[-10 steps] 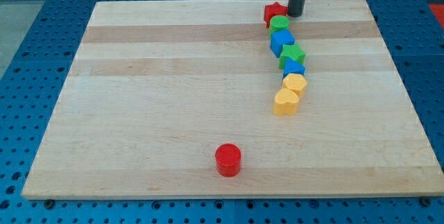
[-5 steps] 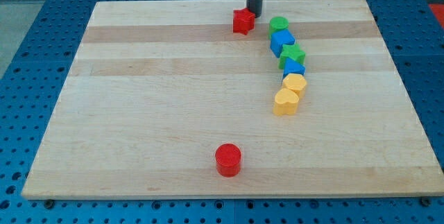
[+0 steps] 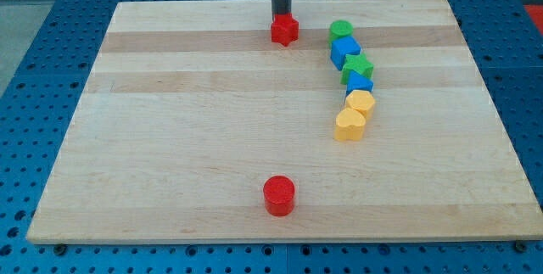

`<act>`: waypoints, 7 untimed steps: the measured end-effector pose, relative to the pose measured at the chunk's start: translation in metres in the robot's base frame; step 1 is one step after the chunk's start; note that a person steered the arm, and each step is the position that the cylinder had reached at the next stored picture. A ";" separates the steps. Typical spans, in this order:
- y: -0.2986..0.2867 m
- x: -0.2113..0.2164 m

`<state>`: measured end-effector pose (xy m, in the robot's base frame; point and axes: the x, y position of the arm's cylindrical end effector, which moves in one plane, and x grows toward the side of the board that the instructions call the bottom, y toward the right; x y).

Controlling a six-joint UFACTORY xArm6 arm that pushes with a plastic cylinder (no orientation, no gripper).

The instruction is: Push the red star into the red circle

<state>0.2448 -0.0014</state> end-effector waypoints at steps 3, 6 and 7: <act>0.000 0.057; 0.015 0.079; 0.017 0.095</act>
<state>0.3398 0.0157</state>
